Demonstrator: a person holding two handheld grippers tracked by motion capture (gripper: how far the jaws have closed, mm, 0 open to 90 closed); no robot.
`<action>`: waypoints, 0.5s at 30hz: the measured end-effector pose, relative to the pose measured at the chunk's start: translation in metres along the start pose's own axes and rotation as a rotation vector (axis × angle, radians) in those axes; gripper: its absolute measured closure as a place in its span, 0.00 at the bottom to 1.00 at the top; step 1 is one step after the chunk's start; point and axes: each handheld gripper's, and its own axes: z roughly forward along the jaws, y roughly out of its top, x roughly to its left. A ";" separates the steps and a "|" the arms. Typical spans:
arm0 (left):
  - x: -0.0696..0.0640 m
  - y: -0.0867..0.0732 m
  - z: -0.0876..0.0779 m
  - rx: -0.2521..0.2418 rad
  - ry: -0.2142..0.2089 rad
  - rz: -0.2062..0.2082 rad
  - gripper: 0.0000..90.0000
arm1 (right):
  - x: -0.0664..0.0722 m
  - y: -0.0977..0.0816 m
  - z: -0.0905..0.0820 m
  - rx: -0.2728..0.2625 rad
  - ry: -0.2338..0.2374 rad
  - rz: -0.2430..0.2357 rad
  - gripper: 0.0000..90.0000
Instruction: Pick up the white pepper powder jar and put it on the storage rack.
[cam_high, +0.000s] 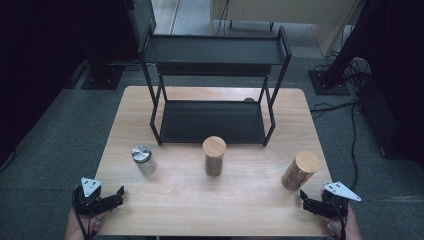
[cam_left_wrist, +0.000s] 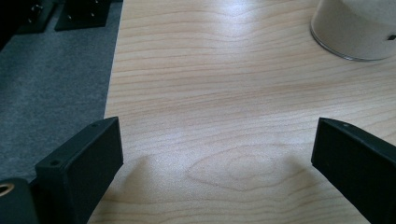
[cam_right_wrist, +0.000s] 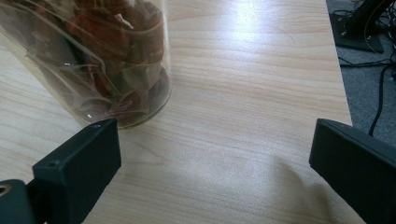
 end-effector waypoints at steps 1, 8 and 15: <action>-0.001 0.001 -0.001 -0.004 -0.007 -0.002 0.03 | 0.000 0.000 0.000 0.001 0.000 -0.002 0.02; -0.018 0.009 -0.004 -0.039 -0.038 0.023 0.03 | 0.000 0.000 0.000 0.003 0.004 -0.014 0.02; -0.032 0.009 0.002 -0.022 -0.064 0.062 0.04 | 0.001 0.001 0.001 0.014 0.004 -0.017 0.02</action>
